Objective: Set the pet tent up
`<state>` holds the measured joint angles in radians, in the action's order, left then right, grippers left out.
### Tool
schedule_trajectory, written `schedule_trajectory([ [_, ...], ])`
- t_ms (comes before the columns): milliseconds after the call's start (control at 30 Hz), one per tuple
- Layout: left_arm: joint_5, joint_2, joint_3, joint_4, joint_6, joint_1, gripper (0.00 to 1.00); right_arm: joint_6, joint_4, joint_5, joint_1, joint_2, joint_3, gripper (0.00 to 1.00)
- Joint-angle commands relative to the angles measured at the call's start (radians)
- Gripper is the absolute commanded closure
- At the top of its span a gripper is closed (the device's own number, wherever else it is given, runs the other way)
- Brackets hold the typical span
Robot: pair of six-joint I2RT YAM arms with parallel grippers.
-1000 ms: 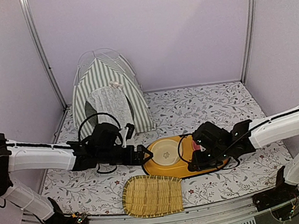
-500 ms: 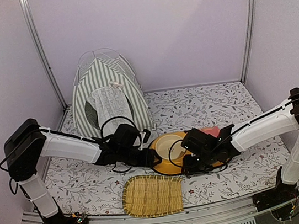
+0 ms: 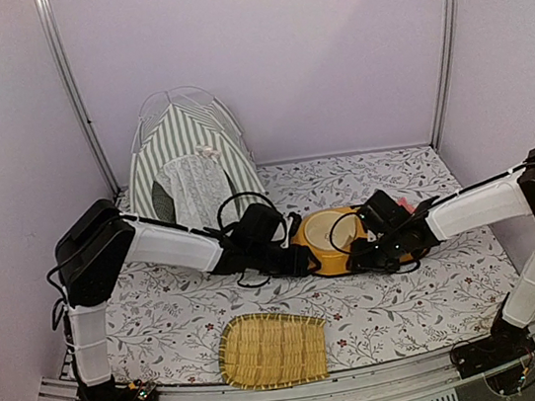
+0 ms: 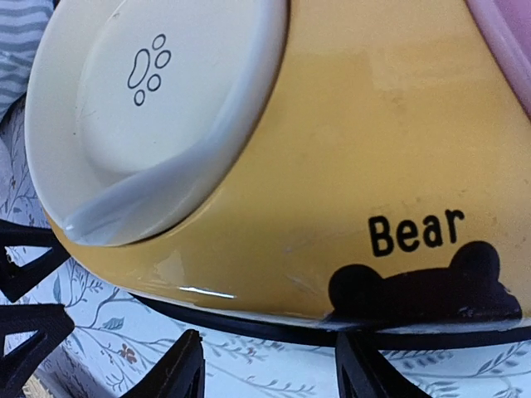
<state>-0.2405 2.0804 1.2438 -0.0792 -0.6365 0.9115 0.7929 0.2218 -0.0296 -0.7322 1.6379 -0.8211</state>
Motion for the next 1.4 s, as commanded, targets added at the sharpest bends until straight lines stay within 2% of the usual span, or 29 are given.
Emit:
schedule_trajectory([
  [0,-0.014,0.022,0.065,-0.027,0.001,0.008,0.43,-0.143,-0.008,-0.055,0.126,-0.003,0.019,0.26],
  [233,0.008,-0.03,0.046,-0.036,0.004,-0.012,0.43,-0.234,-0.042,-0.02,0.191,0.08,-0.083,0.18],
  [367,0.04,-0.126,-0.019,-0.042,0.027,-0.027,0.42,-0.256,-0.039,-0.008,0.195,0.077,-0.127,0.11],
  [567,0.106,-0.333,-0.194,-0.056,0.052,-0.063,0.39,-0.255,-0.016,-0.036,0.195,-0.049,-0.075,0.0],
  [800,0.181,-0.594,-0.393,-0.06,0.073,-0.117,0.37,-0.294,-0.011,-0.102,0.211,-0.258,0.002,0.01],
  [1000,0.231,-0.838,-0.576,-0.03,0.068,-0.189,0.34,-0.345,-0.039,-0.205,0.356,-0.41,0.083,0.01],
  [1100,0.261,-0.966,-0.649,-0.006,0.07,-0.222,0.31,-0.387,-0.13,-0.24,0.467,-0.49,0.164,0.01],
  [1167,0.293,-1.042,-0.684,0.022,0.077,-0.245,0.28,-0.464,-0.278,-0.218,0.516,-0.537,0.242,0.01],
  [1233,0.315,-1.105,-0.714,0.049,0.083,-0.276,0.23,-0.558,-0.45,-0.269,0.533,-0.555,0.34,0.01],
  [1367,0.35,-1.182,-0.742,0.119,0.078,-0.364,0.01,-0.702,-0.792,-0.34,0.573,-0.493,0.434,0.01],
])
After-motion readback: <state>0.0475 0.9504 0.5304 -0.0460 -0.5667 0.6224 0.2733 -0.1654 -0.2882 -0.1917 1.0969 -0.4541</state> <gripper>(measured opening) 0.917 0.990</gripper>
